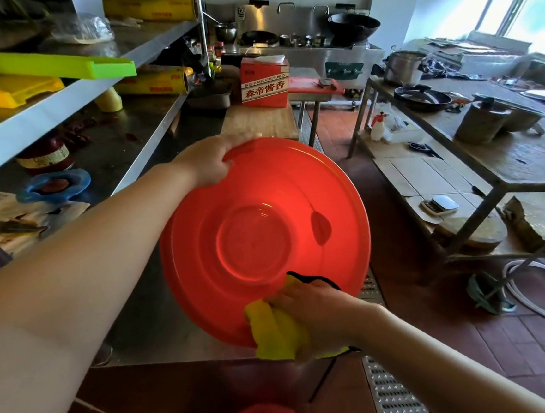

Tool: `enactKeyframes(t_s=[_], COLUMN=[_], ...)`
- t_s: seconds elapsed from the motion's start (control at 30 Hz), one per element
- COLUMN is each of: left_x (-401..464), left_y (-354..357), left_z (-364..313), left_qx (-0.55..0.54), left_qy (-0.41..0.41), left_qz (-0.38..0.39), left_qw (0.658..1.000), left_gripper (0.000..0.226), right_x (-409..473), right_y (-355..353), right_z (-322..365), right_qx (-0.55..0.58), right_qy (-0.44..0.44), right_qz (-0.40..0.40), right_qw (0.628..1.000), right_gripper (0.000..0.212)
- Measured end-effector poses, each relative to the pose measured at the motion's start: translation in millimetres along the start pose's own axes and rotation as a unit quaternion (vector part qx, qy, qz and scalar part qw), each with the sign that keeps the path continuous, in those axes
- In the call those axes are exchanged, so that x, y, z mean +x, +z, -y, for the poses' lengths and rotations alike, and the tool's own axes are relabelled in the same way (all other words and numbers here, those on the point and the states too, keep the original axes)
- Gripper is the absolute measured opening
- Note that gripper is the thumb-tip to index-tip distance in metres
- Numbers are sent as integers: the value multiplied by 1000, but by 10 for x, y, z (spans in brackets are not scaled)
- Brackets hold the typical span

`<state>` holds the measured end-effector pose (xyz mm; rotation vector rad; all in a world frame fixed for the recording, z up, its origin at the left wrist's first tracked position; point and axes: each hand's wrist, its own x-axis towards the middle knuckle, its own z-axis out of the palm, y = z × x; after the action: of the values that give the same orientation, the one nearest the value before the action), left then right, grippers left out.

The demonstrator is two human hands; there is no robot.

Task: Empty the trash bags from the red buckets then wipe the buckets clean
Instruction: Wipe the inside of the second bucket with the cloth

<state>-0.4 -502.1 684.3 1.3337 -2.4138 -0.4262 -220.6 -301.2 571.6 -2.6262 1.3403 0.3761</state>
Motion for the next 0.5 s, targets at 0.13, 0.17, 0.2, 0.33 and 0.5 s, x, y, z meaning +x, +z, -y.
enactKeyframes(t_s=[0.13,0.17,0.2,0.33,0.5], left_x=[30,45,61,104,-15], left_y=[53,80,116,237,203], left_z=[17,33,52,118,177], left_qx=[92,124,164,264,230], left_qy=[6,9,9,-31,-90], left_qz=[-44,-61,-76,-105,-85], left_qw=[995,990,983,958,965], left_gripper=[72,74,76,82,79], right_x=[68,87,108,166,170], right_y=[67,45,35,26,-150], right_z=[60,72,76,93,21], right_qx=[-90,-89,-86,-117,-108], right_qy=[-8,-13,-22,-53,-46], right_qz=[-86,-104,-117,-119,-82], right_qw=[992,991,989,984,990], right_gripper=[75,64,56,56,47])
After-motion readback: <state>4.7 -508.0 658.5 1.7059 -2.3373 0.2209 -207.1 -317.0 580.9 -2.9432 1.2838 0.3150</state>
